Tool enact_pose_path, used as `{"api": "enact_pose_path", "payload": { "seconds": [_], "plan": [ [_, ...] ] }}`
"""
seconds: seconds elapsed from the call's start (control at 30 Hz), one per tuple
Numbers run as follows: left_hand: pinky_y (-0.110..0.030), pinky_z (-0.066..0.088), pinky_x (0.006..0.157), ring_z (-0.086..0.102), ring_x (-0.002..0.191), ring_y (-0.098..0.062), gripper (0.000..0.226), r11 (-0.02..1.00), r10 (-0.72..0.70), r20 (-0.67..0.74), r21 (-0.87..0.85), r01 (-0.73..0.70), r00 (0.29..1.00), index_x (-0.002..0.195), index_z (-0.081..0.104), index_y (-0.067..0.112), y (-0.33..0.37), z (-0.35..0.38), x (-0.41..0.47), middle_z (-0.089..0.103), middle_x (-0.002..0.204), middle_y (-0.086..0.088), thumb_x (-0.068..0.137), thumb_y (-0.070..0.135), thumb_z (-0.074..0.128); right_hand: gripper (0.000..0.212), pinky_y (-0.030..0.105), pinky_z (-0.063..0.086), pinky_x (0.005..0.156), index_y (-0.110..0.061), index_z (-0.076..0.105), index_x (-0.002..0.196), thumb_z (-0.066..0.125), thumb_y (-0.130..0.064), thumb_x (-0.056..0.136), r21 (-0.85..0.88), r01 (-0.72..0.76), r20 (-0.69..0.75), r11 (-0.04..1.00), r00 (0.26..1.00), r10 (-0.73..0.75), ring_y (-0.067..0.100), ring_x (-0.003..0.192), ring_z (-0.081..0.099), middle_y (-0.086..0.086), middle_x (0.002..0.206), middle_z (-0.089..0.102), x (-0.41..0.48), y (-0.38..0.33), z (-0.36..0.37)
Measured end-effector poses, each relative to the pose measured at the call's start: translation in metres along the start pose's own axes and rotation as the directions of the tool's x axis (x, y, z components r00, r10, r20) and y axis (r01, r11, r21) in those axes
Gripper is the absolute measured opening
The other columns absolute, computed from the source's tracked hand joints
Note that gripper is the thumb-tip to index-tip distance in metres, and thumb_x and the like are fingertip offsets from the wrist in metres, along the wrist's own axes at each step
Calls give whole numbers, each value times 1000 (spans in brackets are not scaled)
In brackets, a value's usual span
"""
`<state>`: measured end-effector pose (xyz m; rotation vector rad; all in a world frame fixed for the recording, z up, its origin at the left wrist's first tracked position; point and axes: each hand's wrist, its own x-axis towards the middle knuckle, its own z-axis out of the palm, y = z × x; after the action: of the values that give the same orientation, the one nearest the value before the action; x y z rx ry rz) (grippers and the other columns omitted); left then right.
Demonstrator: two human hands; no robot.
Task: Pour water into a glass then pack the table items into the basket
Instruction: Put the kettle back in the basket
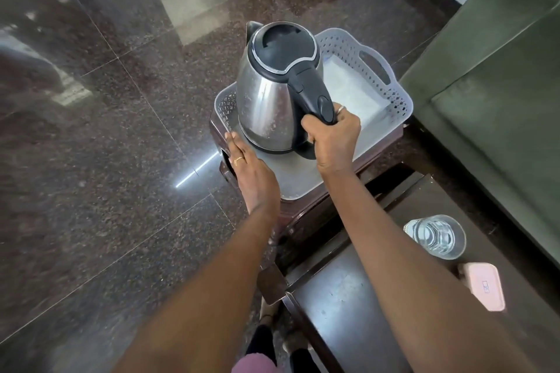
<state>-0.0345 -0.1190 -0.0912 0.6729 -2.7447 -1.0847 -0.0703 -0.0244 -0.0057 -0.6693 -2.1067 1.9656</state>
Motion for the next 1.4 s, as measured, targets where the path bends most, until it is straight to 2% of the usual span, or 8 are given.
{"api": "enact_pose_path", "payload": {
  "seconds": [0.17,0.37,0.53,0.67,0.87,1.0,1.1,1.4],
  "plan": [
    [-9,6,105,4,147,-23,59,999,41,41,-22,-40,998,147,1,2,-2,0,2,1,159,-12,93,-9,20,21,26,31,49,-21,42,44,61,-18,49,-67,-10,-4,998,1000,10,19,53,33,2,46,39,-3,11,2],
    [-33,8,117,8,146,-29,63,998,39,9,50,-40,999,145,1,-6,3,-4,-2,5,157,-17,87,-19,22,21,29,37,51,-27,44,47,64,-26,53,-86,-21,67,996,997,27,15,54,38,-10,47,42,-7,10,-2],
    [-53,28,110,39,131,-45,52,903,428,-78,65,-424,900,136,27,-17,24,4,-34,37,142,-31,84,-17,31,20,21,49,65,-31,55,76,69,-44,68,-171,109,247,979,967,-65,-3,66,56,-19,67,60,-13,12,-30],
    [-55,24,110,29,134,-45,46,850,526,41,8,-527,849,132,29,-20,41,22,-82,29,140,-42,86,-12,29,21,29,50,82,-31,58,85,68,-46,74,-201,60,-122,978,989,-86,14,88,63,-4,89,66,-26,32,-91],
    [-47,43,99,47,122,-47,50,789,576,303,39,-614,759,126,37,-18,55,57,-142,45,129,-41,77,-7,31,69,45,34,103,-18,46,131,77,-29,69,-733,-461,-458,500,878,138,38,125,35,17,139,37,-33,93,-205],
    [-41,18,113,27,141,-34,69,728,604,507,-37,-684,615,142,21,-7,56,77,-172,24,152,-23,74,-15,32,104,53,27,106,-38,22,143,84,-40,60,-761,-553,-418,339,818,396,41,134,21,15,152,14,-38,113,-237],
    [-39,14,119,21,143,-30,74,788,538,668,-180,-589,515,147,6,3,61,90,-181,19,155,-15,81,-16,32,102,52,31,106,-40,18,145,83,-34,65,-739,-543,-343,398,812,471,40,135,23,12,152,16,-37,123,-249],
    [-41,29,114,40,131,-25,71,826,479,723,-182,-533,497,149,2,14,81,112,-190,47,142,-5,89,-7,33,88,44,45,94,-30,33,140,81,-24,66,-684,-475,-288,553,873,393,41,121,37,14,131,33,-36,130,-255]
  ]
}}
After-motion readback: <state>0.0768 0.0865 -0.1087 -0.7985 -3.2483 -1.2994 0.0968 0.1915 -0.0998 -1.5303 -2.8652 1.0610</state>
